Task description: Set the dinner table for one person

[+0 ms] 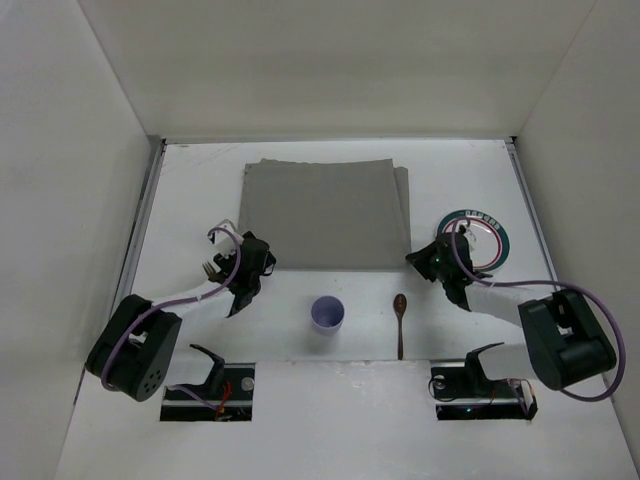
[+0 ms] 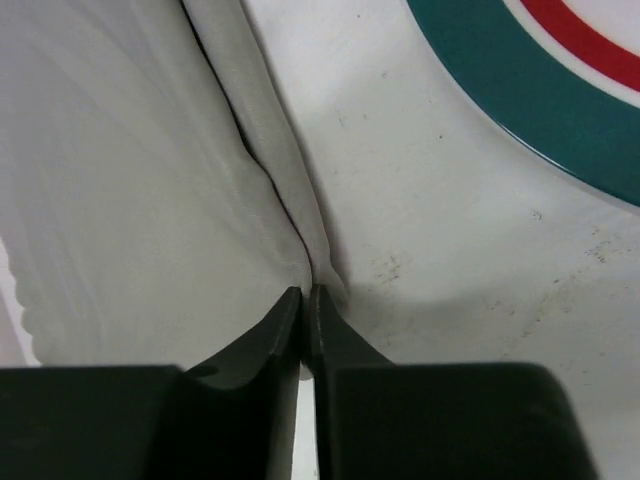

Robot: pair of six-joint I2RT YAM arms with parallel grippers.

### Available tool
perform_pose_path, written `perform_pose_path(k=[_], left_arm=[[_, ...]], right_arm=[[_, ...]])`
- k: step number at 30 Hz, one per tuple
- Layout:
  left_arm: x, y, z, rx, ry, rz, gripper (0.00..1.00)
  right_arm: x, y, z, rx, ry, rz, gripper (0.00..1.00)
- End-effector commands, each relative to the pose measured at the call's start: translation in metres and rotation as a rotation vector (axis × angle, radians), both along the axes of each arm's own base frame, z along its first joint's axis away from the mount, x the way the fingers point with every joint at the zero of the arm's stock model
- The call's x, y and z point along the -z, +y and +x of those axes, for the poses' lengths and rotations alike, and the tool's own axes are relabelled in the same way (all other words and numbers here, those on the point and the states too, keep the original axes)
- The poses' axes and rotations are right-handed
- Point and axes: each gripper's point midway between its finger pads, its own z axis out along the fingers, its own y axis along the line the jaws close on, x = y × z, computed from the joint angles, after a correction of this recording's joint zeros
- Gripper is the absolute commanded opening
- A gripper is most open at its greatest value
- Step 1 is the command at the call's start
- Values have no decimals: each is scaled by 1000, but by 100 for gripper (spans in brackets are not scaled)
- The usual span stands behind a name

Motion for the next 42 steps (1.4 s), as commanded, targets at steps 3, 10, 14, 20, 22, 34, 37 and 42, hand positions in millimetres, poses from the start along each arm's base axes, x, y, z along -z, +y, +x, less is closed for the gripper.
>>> perform_pose_path(k=[3, 10, 14, 20, 22, 34, 37, 42], left_arm=[[-4, -6, 3, 6, -26, -32, 57], [2, -16, 5, 37, -5, -37, 58], [0, -18, -3, 58, -8, -69, 56], [-5, 2, -37, 33, -30, -96, 55], [-19, 1, -39, 48, -67, -108, 55], [-14, -13, -35, 75, -11, -93, 58], [-5, -8, -27, 30, 4, -95, 57], [-4, -12, -18, 0, -37, -158, 55]], right_arm=[[-21, -20, 5, 73, -76, 24, 6], [-15, -39, -2, 119, -58, 12, 9], [-13, -40, -4, 119, -37, -1, 10], [-15, -53, -17, 124, -18, -76, 31], [-24, -55, -19, 109, -38, -100, 52], [-74, -64, -38, 87, -89, -190, 65], [-55, -63, -36, 71, -40, -206, 68], [-44, -40, -26, -9, -16, -182, 68]])
